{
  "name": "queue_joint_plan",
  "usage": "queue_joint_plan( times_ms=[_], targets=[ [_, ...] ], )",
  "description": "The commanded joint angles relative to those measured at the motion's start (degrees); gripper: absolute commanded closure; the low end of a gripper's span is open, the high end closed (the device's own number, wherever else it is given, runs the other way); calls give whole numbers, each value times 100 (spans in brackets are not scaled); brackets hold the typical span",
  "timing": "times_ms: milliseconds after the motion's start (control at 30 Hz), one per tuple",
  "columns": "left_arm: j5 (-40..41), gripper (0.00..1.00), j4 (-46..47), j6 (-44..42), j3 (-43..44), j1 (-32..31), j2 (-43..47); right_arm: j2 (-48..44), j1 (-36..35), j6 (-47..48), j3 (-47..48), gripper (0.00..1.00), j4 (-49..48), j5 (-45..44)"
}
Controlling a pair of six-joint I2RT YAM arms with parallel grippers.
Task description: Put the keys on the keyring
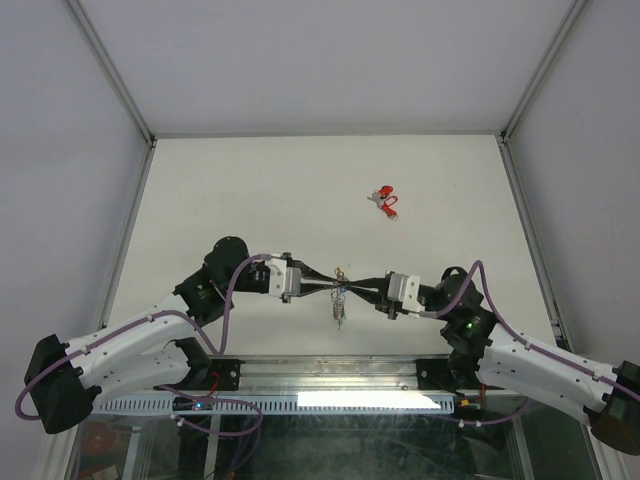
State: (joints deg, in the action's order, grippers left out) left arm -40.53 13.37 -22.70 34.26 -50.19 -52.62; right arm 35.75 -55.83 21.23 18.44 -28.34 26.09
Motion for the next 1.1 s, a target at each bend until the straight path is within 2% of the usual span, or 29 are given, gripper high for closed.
queue_joint_plan(
  times_ms=[0,133,433,600,767,933,1067],
  targets=[
    [-78,91,25,-175,338,-61,-64,70,-33,106,411,100,-196,24],
    [-77,100,-88,-245,404,-69,-90,75,-33,150,439,100,-53,24],
    [167,100,-174,-394,433,-61,-32,-33,-33,281,561,100,403,34],
    [387,100,117,-171,300,-65,19,-312,-33,302,656,82,688,-151],
    [513,100,533,97,73,-65,65,-558,-35,309,930,67,1387,-313],
    [657,100,792,257,-136,-63,94,-762,-33,-401,956,55,1498,-1305],
    [908,100,893,544,-207,-53,23,-680,-33,-1569,1100,52,1666,-2856]
  ],
)
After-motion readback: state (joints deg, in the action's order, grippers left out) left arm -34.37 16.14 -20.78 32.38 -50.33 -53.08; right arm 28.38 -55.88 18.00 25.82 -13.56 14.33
